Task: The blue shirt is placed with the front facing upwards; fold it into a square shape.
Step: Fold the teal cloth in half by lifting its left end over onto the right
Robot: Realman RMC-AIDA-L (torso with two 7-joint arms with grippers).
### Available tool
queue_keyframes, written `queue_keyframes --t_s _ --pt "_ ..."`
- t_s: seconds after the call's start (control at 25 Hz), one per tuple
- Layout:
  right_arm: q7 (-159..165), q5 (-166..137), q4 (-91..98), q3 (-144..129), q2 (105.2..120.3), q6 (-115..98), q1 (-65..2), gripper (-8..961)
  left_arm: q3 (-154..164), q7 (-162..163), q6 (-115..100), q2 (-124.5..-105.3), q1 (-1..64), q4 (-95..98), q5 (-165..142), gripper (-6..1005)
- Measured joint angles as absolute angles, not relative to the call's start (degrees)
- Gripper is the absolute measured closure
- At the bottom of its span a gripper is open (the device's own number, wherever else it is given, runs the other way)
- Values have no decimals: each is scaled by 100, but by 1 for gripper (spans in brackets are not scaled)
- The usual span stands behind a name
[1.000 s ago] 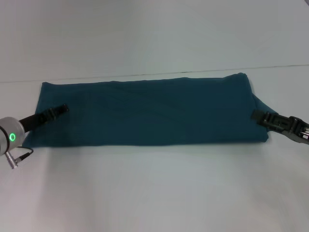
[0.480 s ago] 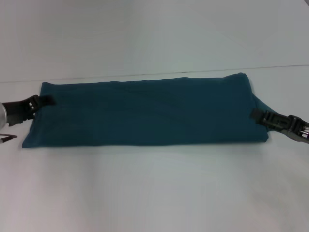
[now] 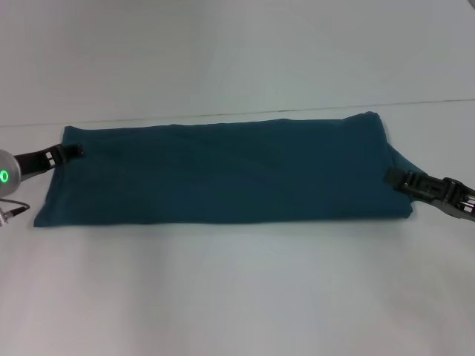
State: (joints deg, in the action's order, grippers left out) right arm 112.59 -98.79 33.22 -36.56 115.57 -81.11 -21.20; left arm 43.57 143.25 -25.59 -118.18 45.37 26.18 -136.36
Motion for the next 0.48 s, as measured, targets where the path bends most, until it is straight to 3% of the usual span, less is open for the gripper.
queue_keyframes --t_s 0.48 --pt "11259 -9879 3265 -3674 11550 -8103 -2135 362 4380 14366 -2466 -11717 4665 2204 -13649 162"
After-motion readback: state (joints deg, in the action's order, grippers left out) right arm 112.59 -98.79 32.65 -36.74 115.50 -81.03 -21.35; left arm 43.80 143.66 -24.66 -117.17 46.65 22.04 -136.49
